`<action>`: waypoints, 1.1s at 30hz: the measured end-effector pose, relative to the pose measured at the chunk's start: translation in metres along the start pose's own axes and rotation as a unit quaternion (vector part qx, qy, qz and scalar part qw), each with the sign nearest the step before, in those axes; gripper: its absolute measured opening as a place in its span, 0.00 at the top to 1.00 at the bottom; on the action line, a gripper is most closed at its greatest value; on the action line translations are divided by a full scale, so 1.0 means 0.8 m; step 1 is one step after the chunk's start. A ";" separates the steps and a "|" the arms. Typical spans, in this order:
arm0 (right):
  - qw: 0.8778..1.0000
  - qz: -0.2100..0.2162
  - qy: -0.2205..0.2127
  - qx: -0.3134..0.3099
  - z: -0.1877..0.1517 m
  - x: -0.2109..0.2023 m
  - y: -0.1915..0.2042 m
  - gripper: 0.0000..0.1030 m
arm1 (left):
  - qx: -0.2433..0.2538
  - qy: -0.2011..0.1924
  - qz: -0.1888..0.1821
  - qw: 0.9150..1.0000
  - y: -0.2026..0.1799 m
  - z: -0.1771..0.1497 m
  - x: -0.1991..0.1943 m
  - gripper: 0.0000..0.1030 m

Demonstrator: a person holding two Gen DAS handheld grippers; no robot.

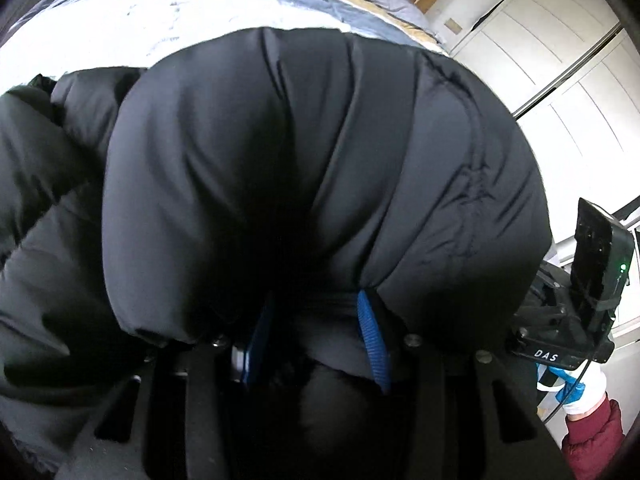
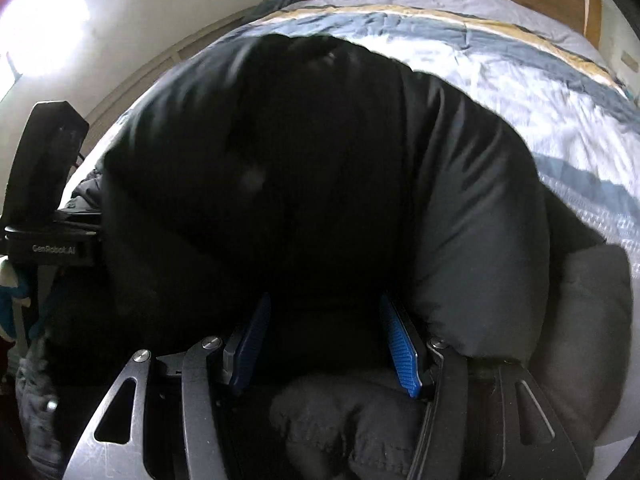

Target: Fold large clothes

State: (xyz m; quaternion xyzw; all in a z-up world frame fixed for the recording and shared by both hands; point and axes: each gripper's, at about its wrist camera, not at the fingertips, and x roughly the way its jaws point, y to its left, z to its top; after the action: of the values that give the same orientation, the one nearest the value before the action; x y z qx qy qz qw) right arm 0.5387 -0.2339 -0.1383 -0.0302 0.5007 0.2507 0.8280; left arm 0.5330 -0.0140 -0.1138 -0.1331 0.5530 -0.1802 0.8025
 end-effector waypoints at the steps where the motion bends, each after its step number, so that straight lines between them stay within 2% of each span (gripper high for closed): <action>1: 1.000 -0.003 0.001 -0.001 -0.001 0.001 0.001 0.45 | 0.000 0.004 0.005 1.000 -0.001 0.000 0.001 0.60; 4: 1.000 -0.013 0.010 -0.005 0.001 -0.007 0.007 0.45 | 0.008 0.005 0.021 1.000 -0.011 0.002 -0.006 0.60; 9: 0.999 -0.033 0.004 -0.032 -0.003 -0.050 0.022 0.45 | 0.038 -0.026 0.020 0.999 -0.025 -0.008 -0.063 0.60; 14: 0.998 -0.037 -0.039 -0.044 0.003 -0.117 0.028 0.44 | 0.035 -0.079 0.006 0.996 -0.020 0.005 -0.130 0.60; 16: 0.997 -0.038 -0.062 -0.039 0.018 -0.135 0.028 0.37 | 0.028 -0.095 -0.001 0.995 -0.025 0.020 -0.143 0.59; 18: 0.995 -0.046 -0.081 -0.032 0.037 -0.140 0.026 0.33 | 0.021 -0.103 -0.004 0.994 -0.029 0.041 -0.142 0.59; 20: 0.995 -0.047 -0.088 -0.023 0.059 -0.131 0.017 0.33 | 0.020 -0.104 0.005 0.994 -0.036 0.062 -0.129 0.59; 22: 0.994 -0.047 -0.093 -0.010 0.074 -0.116 0.008 0.33 | 0.010 -0.099 0.005 0.995 -0.035 0.075 -0.111 0.59; 24: 0.995 -0.053 -0.090 -0.002 0.082 -0.096 0.002 0.33 | 0.005 -0.090 0.023 0.996 -0.034 0.088 -0.083 0.59; 26: 0.995 -0.058 -0.082 0.005 0.082 -0.077 -0.002 0.33 | -0.002 -0.077 0.038 0.996 -0.026 0.088 -0.055 0.59; 29: 0.996 -0.066 -0.055 0.009 0.075 -0.038 -0.013 0.33 | -0.002 -0.072 0.039 0.997 -0.015 0.074 -0.028 0.59; 33: 0.997 -0.061 -0.044 0.018 0.058 -0.005 -0.023 0.31 | -0.007 -0.068 0.029 0.997 -0.005 0.068 -0.020 0.59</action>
State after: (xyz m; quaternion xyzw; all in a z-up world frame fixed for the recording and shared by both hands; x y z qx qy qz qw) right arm 0.5829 -0.2372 -0.1159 -0.0348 0.4651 0.1923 0.8634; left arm 0.5780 -0.0097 -0.0798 -0.1346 0.5025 -0.1437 0.8419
